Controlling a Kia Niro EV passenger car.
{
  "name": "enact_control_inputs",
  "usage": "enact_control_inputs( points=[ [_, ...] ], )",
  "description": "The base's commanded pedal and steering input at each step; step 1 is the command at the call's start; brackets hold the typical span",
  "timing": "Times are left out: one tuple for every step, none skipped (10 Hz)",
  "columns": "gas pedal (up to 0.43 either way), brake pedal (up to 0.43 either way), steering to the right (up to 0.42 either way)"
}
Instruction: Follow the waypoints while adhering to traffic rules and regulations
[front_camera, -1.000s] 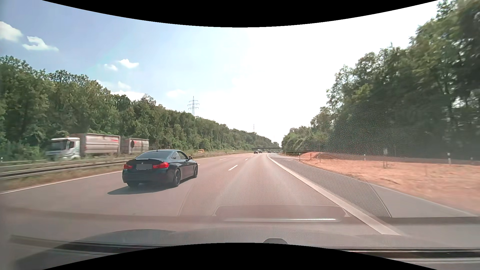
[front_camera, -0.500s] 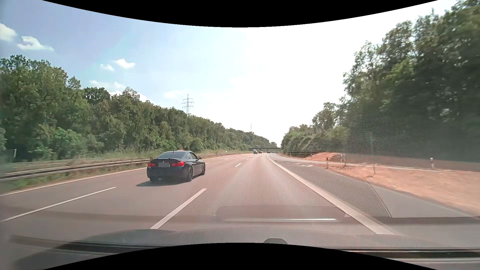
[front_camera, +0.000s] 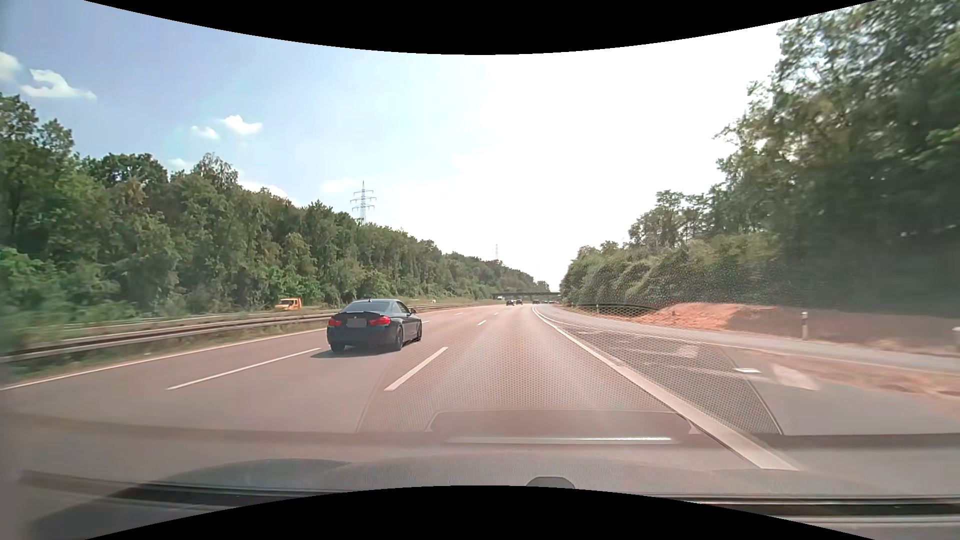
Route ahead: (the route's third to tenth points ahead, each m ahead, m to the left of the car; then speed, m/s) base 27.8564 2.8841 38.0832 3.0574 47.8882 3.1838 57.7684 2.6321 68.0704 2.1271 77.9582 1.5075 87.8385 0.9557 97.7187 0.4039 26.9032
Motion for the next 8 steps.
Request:
enact_control_inputs(
  points=[
    [0.248, 0.0, 0.003],
    [0.248, 0.0, 0.003],
    [0.248, 0.0, 0.003],
    [0.248, 0.0, 0.003],
    [0.248, 0.0, 0.002],
    [0.248, 0.0, 0.002],
    [0.248, 0.0, 0.001],
    [0.248, 0.0, 0.002]
  ],
)
